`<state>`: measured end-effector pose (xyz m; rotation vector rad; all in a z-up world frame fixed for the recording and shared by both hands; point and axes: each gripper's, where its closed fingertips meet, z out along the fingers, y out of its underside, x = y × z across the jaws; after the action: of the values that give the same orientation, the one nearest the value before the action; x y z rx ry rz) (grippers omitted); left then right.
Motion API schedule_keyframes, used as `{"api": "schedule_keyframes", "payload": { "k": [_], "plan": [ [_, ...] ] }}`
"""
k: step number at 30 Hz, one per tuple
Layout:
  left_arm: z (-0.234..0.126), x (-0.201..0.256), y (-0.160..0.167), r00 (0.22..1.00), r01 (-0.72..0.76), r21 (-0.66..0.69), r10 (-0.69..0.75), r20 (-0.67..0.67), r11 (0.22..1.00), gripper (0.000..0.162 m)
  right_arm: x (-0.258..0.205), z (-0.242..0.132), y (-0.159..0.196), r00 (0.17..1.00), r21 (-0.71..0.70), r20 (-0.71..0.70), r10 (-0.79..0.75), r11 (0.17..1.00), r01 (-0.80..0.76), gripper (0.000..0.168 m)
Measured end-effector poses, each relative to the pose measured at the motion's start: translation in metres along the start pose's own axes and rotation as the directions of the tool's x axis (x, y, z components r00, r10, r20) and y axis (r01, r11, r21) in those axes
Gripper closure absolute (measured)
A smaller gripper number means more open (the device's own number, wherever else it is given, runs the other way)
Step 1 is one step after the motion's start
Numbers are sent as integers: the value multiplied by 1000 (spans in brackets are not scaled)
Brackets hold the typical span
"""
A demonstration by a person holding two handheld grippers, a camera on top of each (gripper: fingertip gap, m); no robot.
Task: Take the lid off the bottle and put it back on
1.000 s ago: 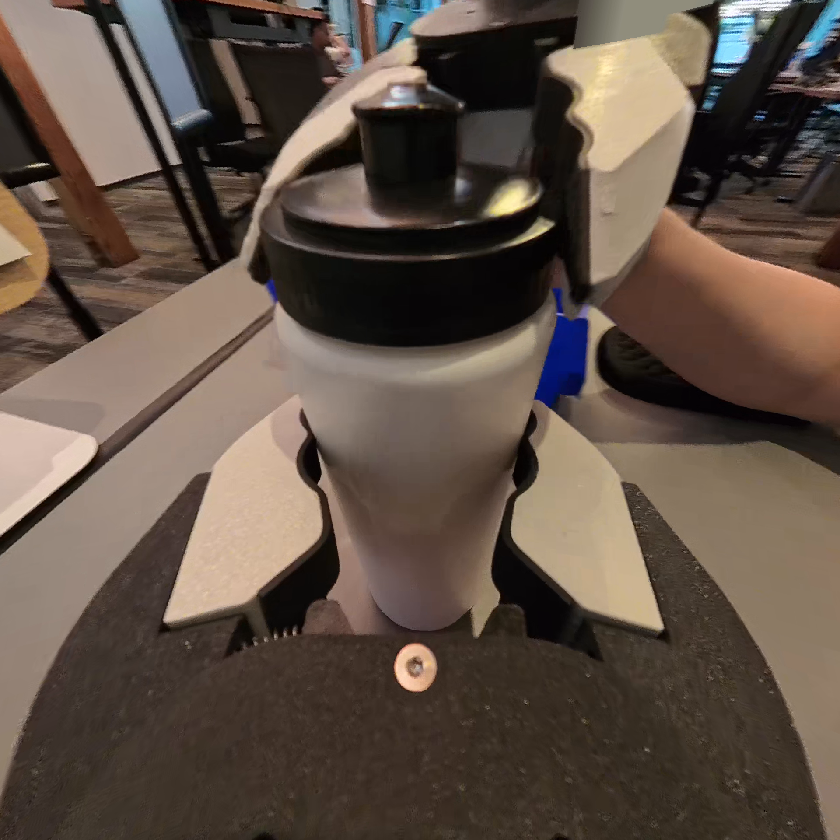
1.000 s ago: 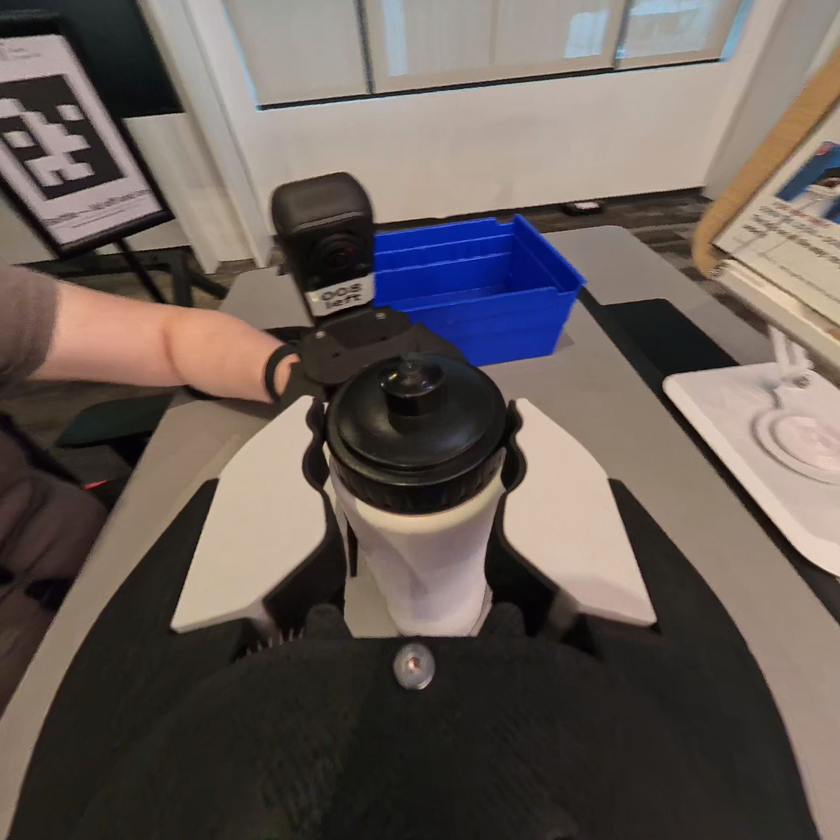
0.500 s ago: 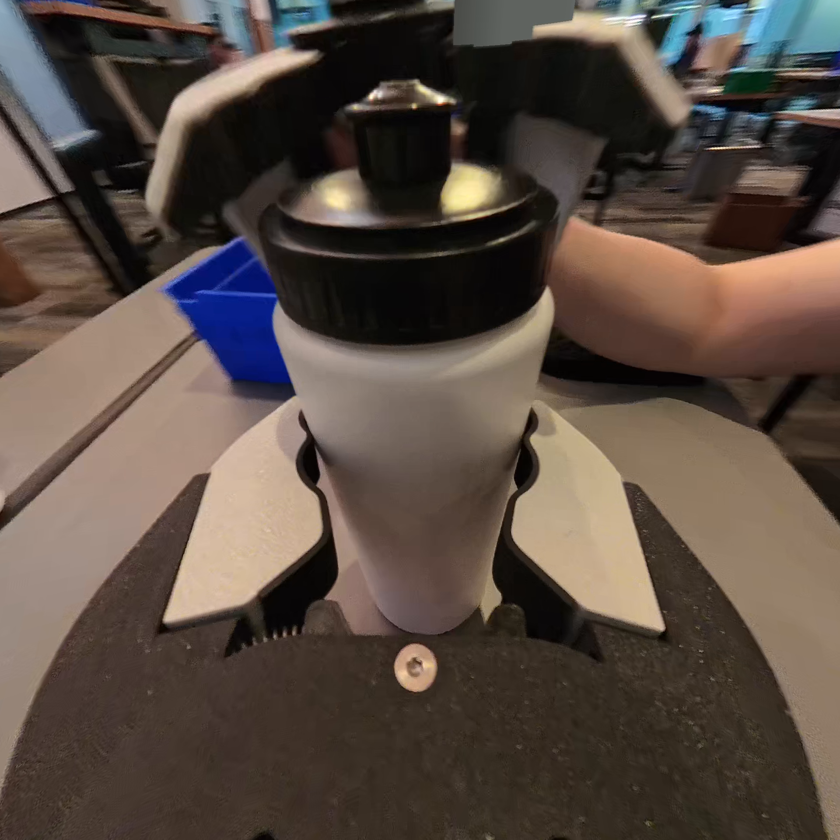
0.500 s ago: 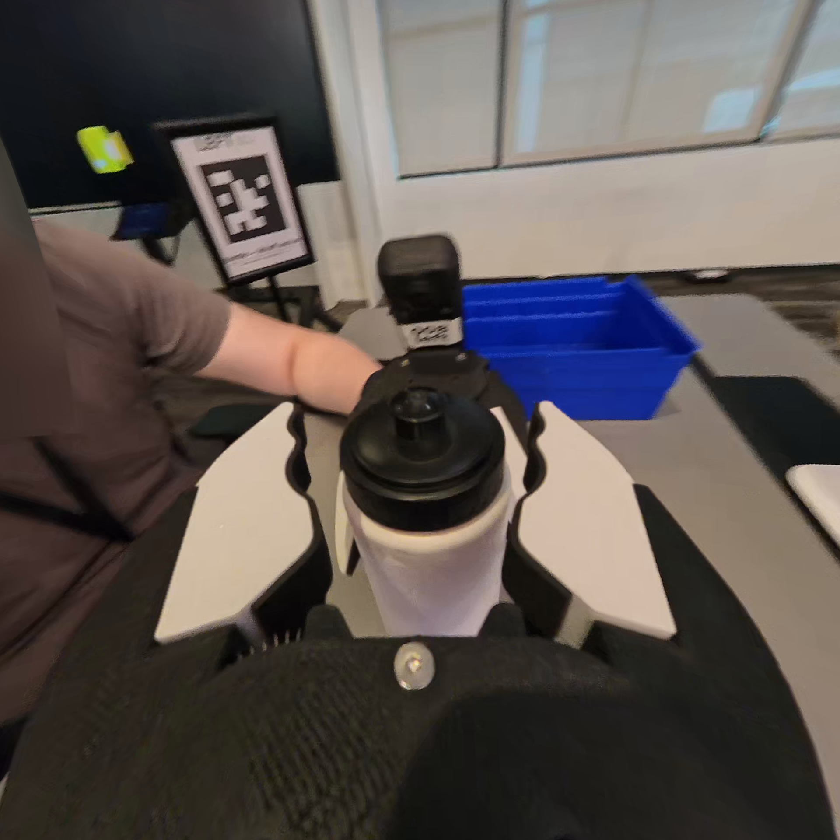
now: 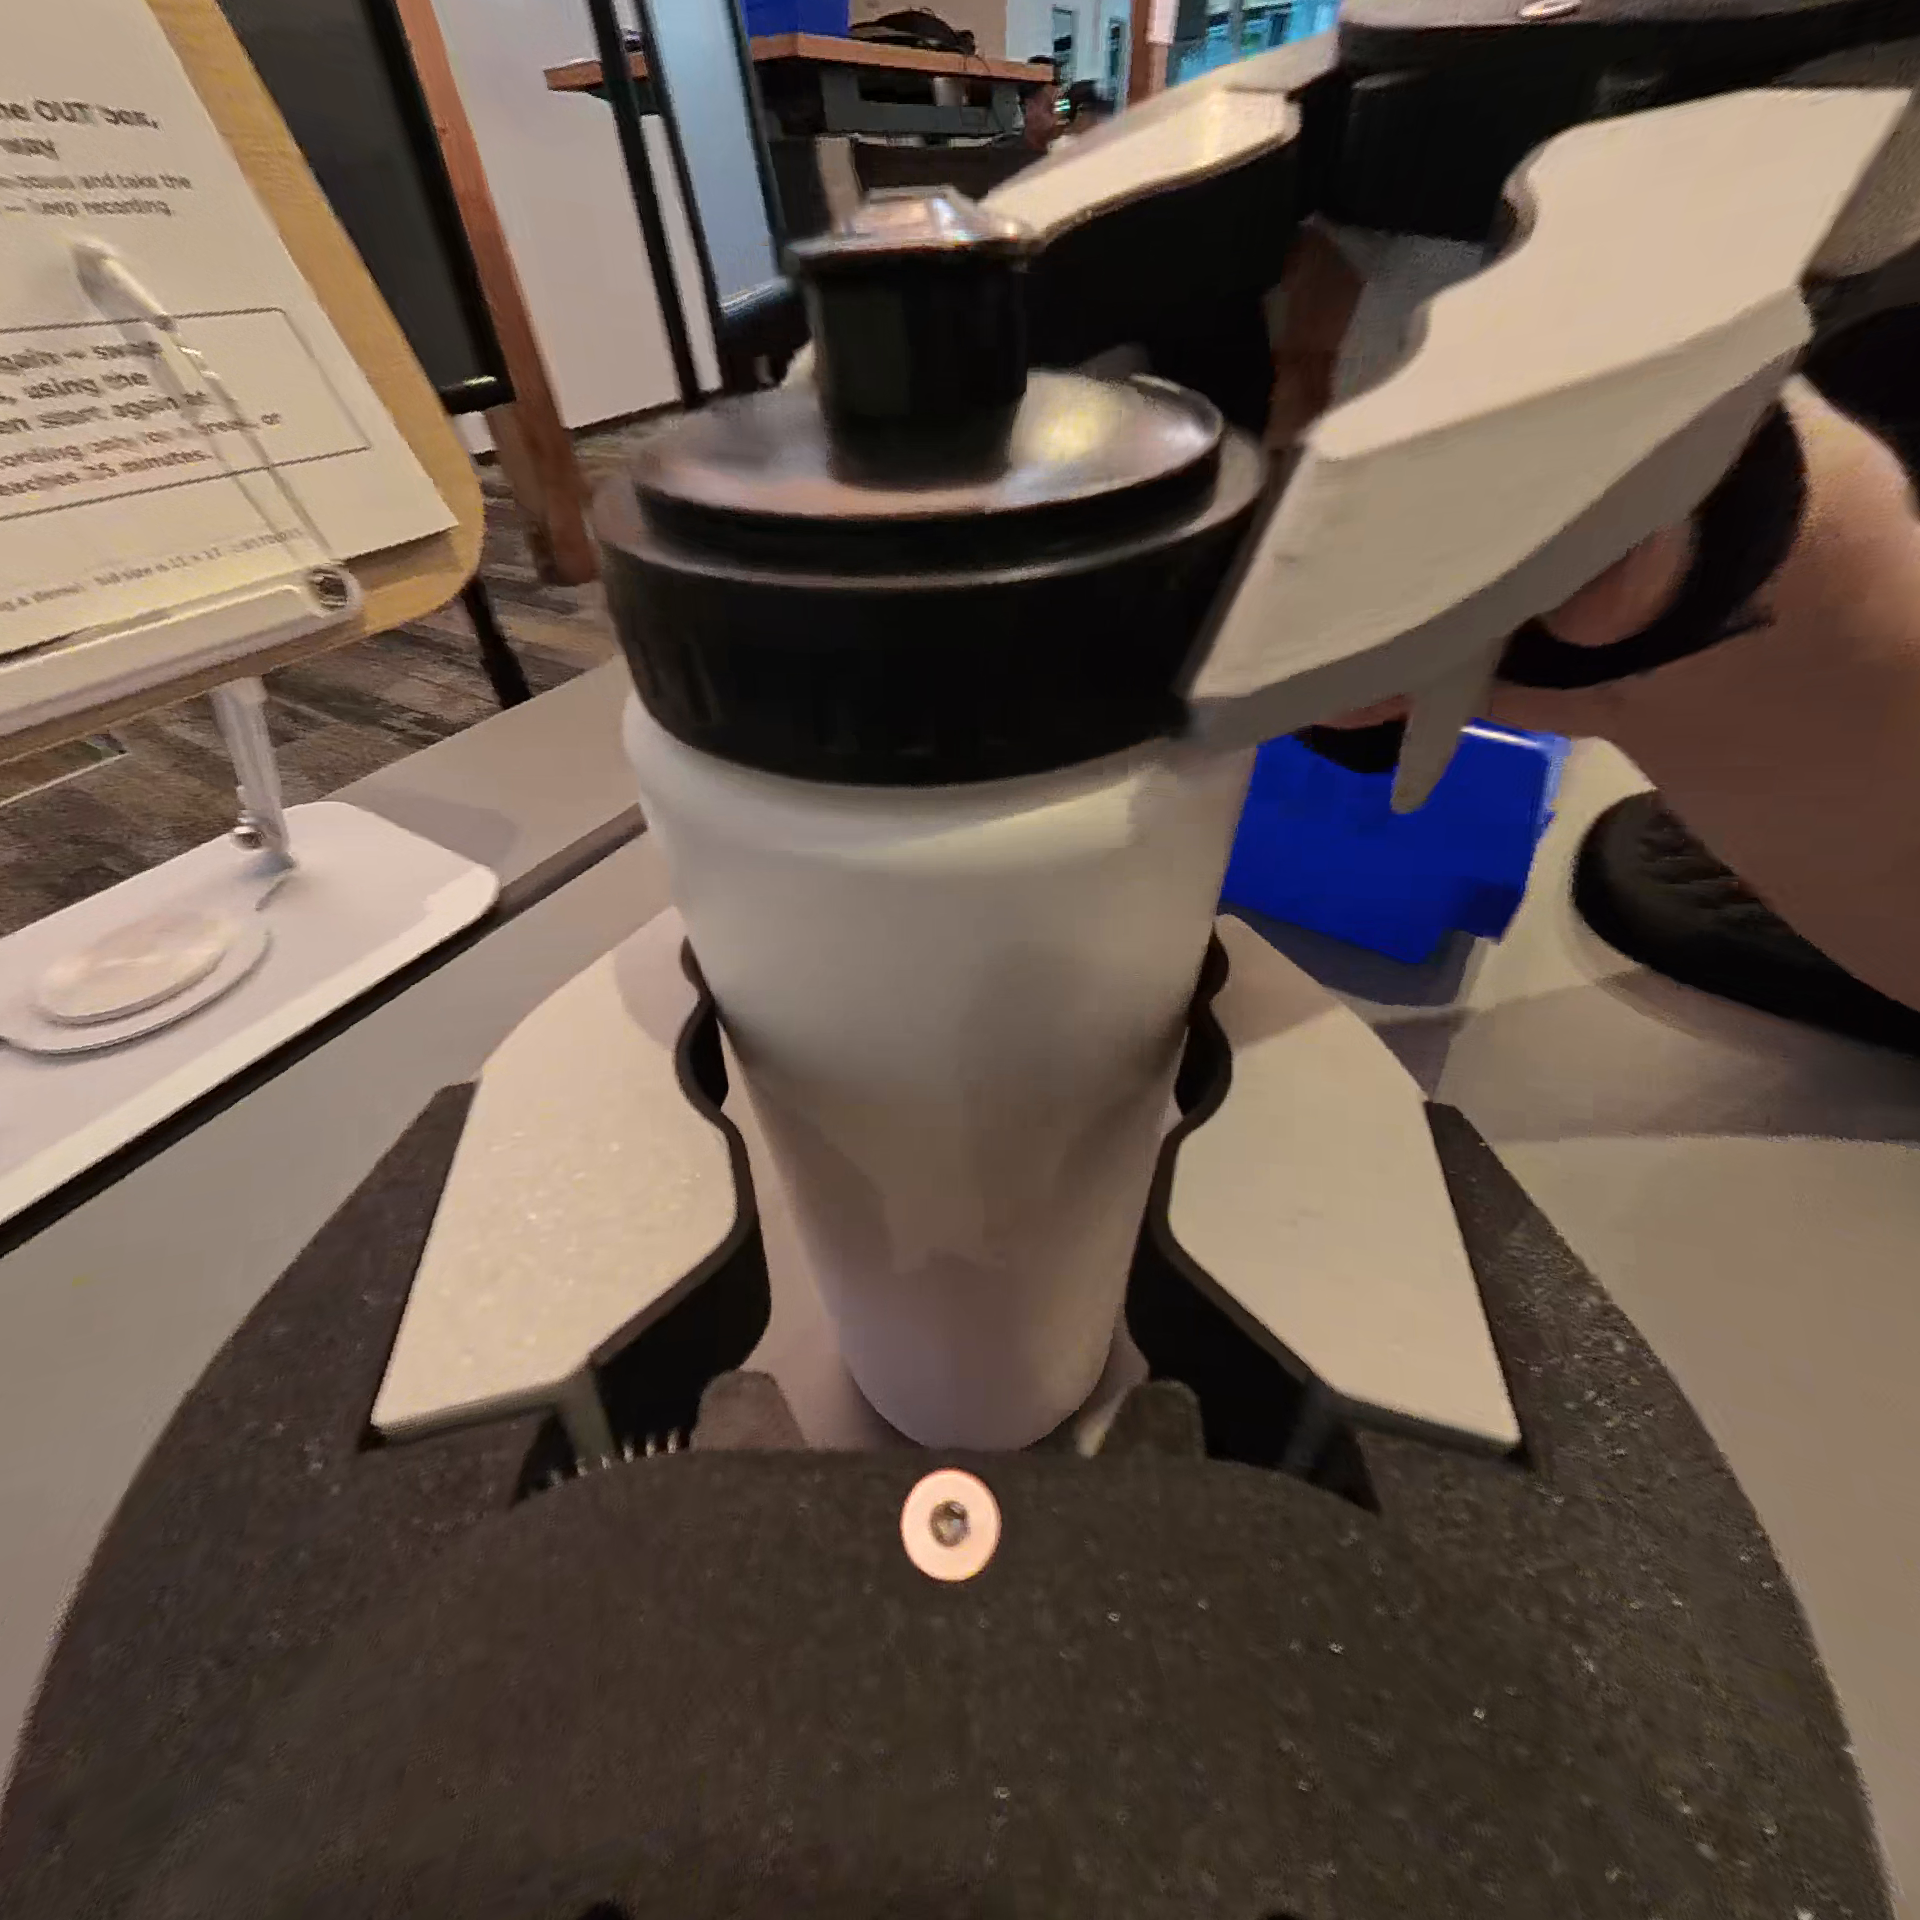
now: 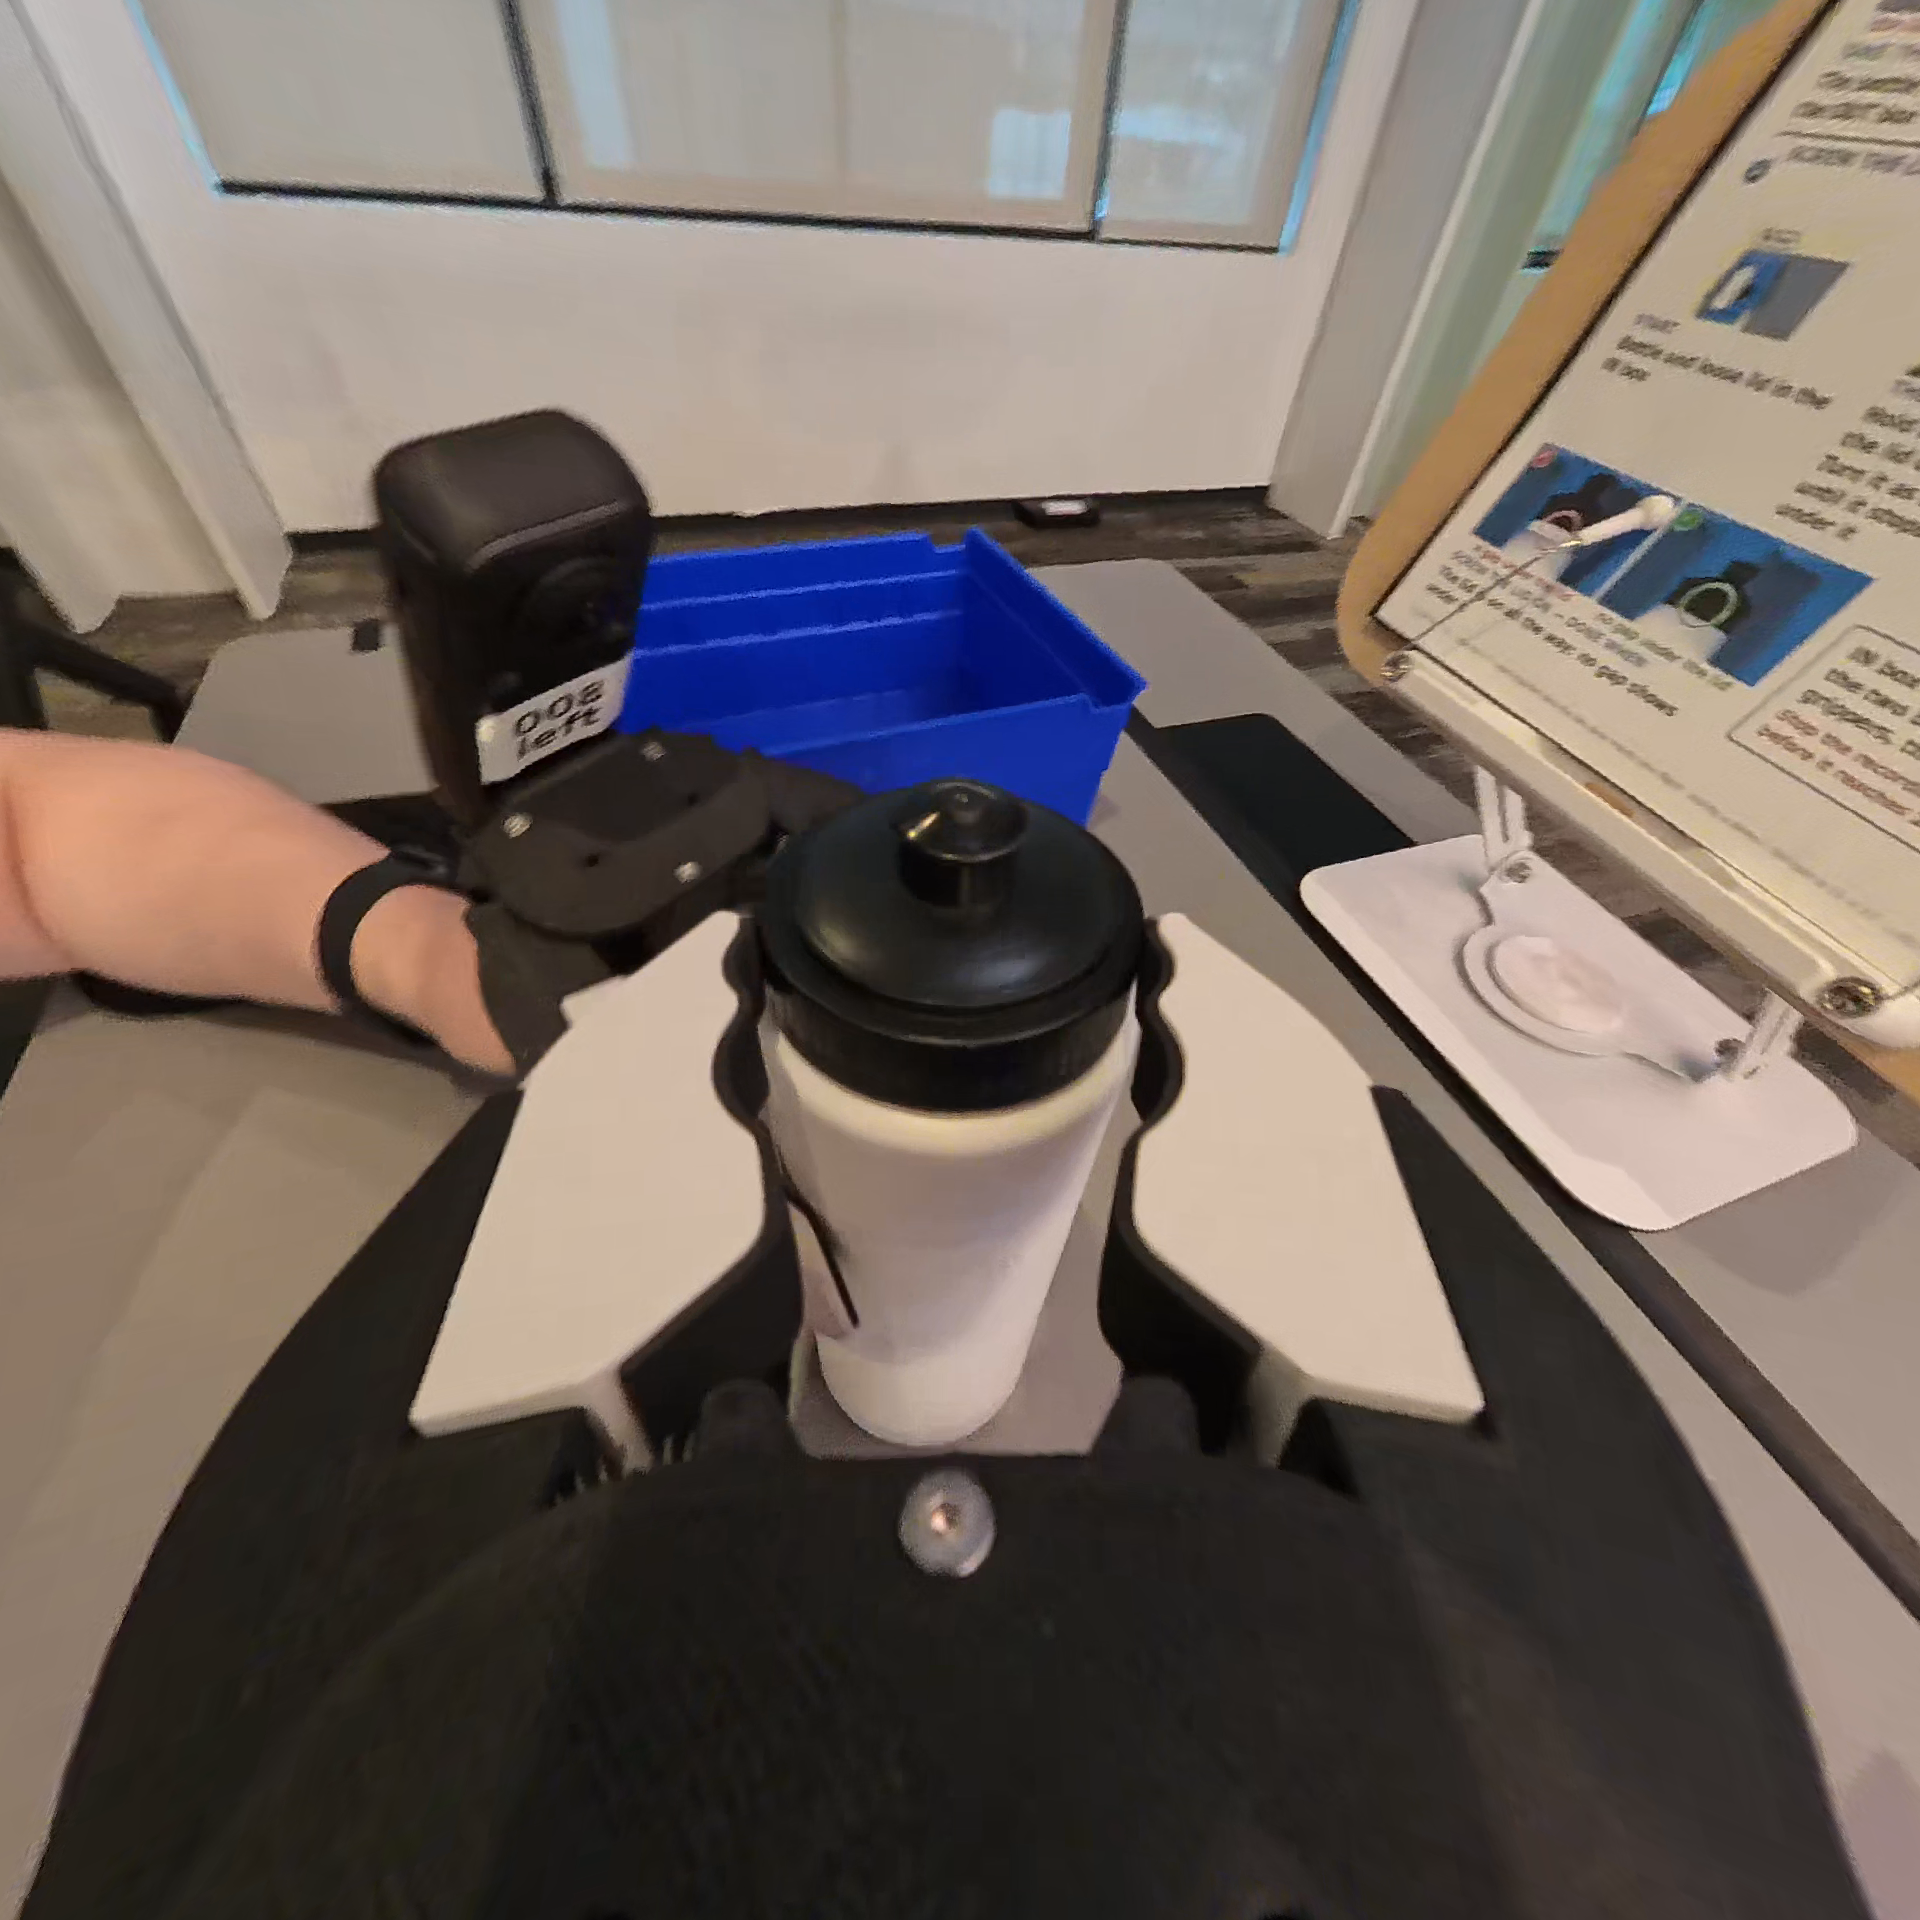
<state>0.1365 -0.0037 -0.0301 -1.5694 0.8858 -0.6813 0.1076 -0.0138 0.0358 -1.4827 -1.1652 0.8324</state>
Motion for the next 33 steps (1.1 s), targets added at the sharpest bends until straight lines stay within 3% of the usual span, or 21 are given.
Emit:
{"api": "schedule_keyframes", "payload": {
  "k": [6, 8, 13, 16, 19, 21, 23, 26, 30, 33],
  "plan": [
    [-5, 47, -3, 929, 52, 12, -44, -367, 999, 76, -23, -31, 3, 936, 17, 353, 3, 1000, -10, 105],
    [-6, 55, -3, 915, 43, 12, -34, -403, 999, 76, -26, -34, 4, 921, 21, 390, 11, 1000, -21, 105],
    [1, 31, -1, 981, 15, -2, -15, -191, 1000, 76, -17, -22, -13, 968, 50, 241, 74, 995, -89, 92],
    [1, 19, 0, 997, -18, -20, 17, -80, 1000, 76, -15, -9, -6, 993, -24, 105, 49, 999, -47, 87],
    [1, 15, 0, 999, -27, -30, 26, -36, 999, 76, -9, 0, 5, 1000, -120, -23, -17, 993, 14, 90],
    [0, 16, 0, 998, -37, -31, 36, -44, 999, 76, -12, 0, 6, 999, -130, -4, -40, 991, 39, 91],
    [-1, 24, 0, 993, -54, -24, 51, -103, 998, 76, -19, -5, 8, 996, -145, 80, -26, 989, 38, 91],
    [-4, 52, 1, 955, -37, -28, 27, -294, 999, 76, -36, -21, 11, 965, -170, 263, -5, 984, 52, 91],
    [-12, 91, 2, 864, -99, -15, 79, -497, 995, 76, -69, -45, 14, 851, -93, 519, -80, 984, 149, 91],
    [-22, 116, 1, 783, -75, -2, 57, -619, 997, 76, -88, -53, 12, 767, -47, 640, -54, 993, 109, 91]
  ]
}}
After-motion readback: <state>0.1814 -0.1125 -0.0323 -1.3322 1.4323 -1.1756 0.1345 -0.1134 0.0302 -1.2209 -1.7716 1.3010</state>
